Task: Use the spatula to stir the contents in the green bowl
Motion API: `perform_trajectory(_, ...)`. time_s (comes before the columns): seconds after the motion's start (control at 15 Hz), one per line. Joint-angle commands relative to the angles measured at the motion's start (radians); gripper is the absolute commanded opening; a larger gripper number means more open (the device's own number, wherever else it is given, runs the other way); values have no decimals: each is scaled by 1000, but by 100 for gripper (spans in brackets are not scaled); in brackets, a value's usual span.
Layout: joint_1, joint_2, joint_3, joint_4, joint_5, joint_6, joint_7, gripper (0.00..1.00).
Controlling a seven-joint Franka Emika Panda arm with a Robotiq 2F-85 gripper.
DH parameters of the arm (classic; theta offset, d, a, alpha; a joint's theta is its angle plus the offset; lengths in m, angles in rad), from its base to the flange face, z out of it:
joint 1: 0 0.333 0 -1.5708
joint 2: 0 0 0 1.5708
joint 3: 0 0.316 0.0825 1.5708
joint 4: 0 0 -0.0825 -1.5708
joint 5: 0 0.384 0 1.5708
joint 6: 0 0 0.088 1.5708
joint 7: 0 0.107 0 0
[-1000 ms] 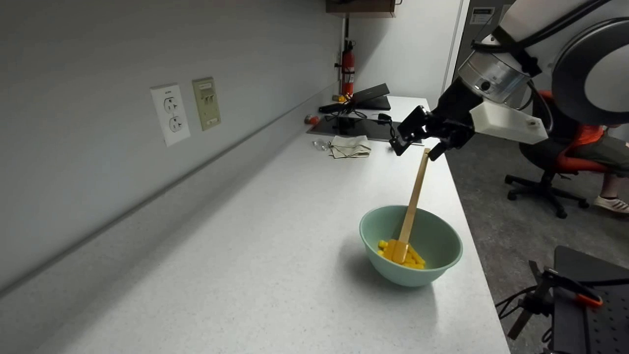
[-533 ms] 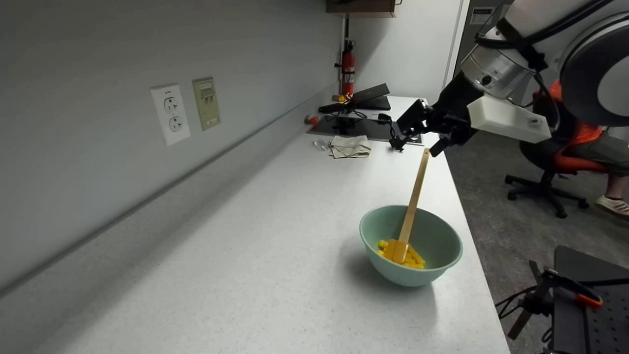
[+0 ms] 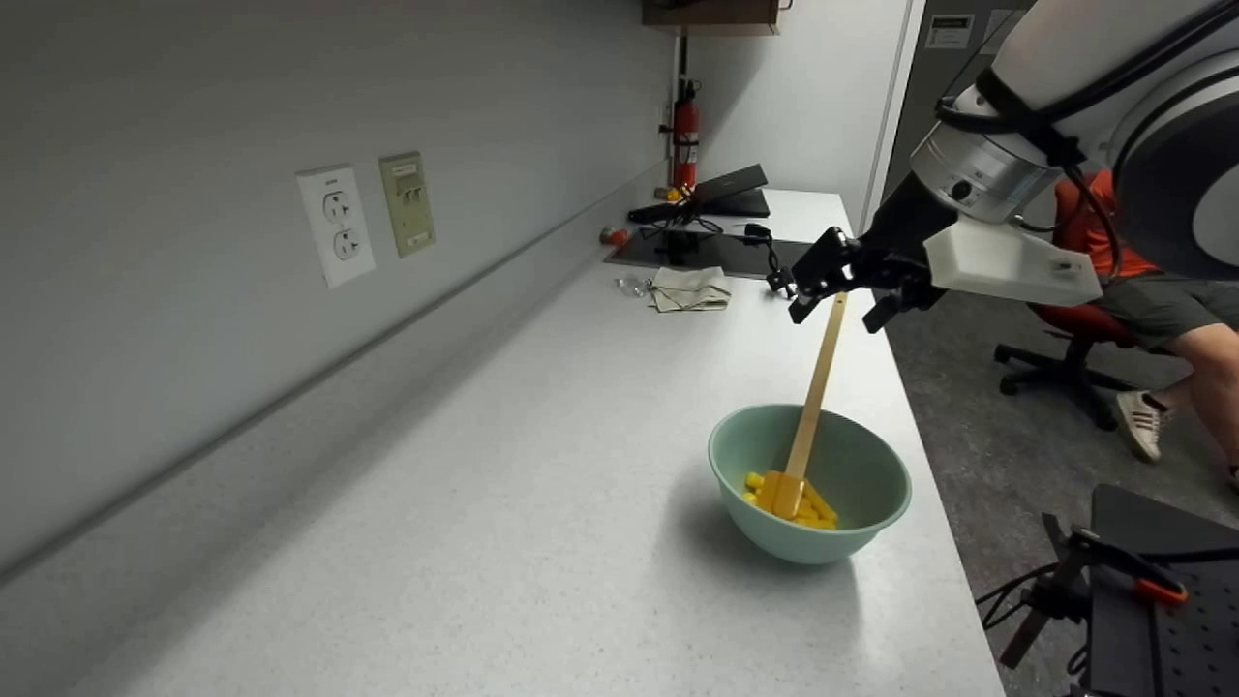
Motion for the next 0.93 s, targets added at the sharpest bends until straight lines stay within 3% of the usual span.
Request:
perform_trajectory(0.0, -83, -15, 57, -12, -69, -8, 73, 100)
perform_trajectory(0.13, -119, -13, 80, -7, -94, -9, 96, 92)
perform_trajectory(0.2, -135, -12, 91, -6, -107, -9, 106, 77)
perform_trajectory(0.87, -243, -12, 187, 5, -181, -1, 167, 2)
